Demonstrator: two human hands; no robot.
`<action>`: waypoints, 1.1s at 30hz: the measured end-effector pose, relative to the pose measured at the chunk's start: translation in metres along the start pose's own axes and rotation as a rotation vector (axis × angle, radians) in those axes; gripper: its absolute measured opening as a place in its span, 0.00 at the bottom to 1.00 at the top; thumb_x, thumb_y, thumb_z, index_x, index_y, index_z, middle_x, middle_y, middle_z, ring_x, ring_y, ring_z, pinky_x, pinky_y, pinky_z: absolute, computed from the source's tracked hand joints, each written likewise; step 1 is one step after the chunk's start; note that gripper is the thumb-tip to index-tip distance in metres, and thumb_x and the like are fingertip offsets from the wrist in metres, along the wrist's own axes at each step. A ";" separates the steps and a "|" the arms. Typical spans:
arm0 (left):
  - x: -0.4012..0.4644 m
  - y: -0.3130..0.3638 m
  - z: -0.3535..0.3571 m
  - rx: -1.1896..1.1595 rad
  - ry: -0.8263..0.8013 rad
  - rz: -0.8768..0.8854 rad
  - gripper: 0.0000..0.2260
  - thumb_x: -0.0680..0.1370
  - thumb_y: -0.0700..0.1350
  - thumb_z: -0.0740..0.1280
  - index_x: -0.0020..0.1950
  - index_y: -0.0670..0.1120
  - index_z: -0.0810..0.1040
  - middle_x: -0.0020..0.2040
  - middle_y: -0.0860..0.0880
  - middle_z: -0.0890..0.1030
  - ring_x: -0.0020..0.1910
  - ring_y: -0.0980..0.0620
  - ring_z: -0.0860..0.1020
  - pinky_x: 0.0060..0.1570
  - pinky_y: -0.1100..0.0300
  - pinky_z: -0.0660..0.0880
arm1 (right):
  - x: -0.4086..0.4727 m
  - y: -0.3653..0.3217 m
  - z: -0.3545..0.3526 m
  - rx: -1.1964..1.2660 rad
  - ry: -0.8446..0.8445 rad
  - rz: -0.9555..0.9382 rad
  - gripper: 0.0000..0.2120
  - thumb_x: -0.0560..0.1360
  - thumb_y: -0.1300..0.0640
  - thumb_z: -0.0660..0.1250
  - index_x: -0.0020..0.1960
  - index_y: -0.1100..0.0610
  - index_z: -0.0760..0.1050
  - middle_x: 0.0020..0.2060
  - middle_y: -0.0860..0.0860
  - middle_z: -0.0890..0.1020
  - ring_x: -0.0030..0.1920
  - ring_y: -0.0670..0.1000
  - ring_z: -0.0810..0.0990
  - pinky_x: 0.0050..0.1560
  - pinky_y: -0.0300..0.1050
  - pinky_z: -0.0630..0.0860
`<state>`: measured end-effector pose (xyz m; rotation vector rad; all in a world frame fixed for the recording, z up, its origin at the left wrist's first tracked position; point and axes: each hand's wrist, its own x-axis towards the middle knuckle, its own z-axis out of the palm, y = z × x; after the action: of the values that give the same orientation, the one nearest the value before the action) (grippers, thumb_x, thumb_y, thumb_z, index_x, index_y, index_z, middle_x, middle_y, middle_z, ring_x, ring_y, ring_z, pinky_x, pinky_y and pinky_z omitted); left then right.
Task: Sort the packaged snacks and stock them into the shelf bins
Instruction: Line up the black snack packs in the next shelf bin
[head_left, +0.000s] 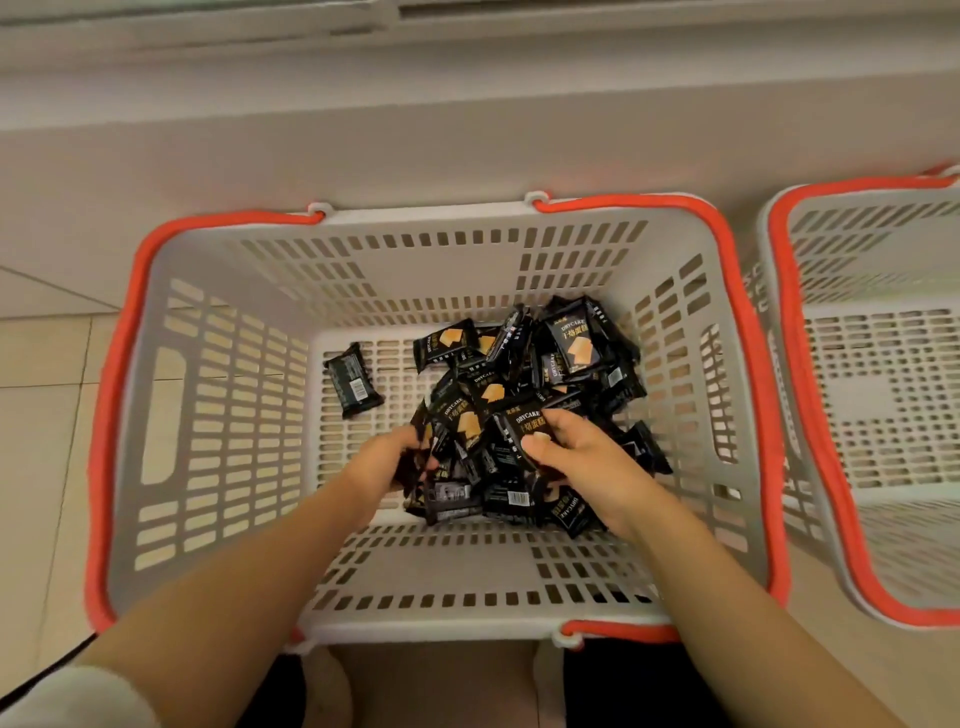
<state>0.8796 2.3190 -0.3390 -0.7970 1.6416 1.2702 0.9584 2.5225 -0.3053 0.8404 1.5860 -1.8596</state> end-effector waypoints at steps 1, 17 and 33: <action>-0.006 0.002 -0.003 -0.176 -0.086 -0.029 0.09 0.77 0.40 0.57 0.50 0.40 0.75 0.37 0.43 0.81 0.34 0.49 0.78 0.37 0.58 0.76 | -0.001 -0.001 0.001 0.005 0.031 -0.008 0.10 0.78 0.55 0.62 0.59 0.50 0.74 0.49 0.45 0.81 0.49 0.44 0.79 0.50 0.45 0.76; -0.003 0.036 0.025 0.279 -0.200 0.039 0.03 0.76 0.43 0.67 0.49 0.47 0.76 0.50 0.46 0.81 0.43 0.52 0.80 0.40 0.63 0.72 | 0.009 -0.020 -0.002 -0.775 0.075 -0.438 0.15 0.73 0.61 0.69 0.60 0.52 0.77 0.53 0.43 0.70 0.55 0.42 0.71 0.57 0.27 0.63; 0.001 0.008 0.045 -0.147 -0.312 0.135 0.13 0.74 0.49 0.68 0.57 0.46 0.76 0.50 0.51 0.84 0.53 0.55 0.80 0.55 0.58 0.74 | 0.041 -0.009 0.018 -0.152 0.150 -0.049 0.14 0.78 0.52 0.62 0.63 0.53 0.70 0.57 0.49 0.78 0.56 0.49 0.77 0.60 0.47 0.73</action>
<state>0.8839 2.3641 -0.3405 -0.5471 1.3804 1.5402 0.9227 2.5052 -0.3285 0.8972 1.8300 -1.7170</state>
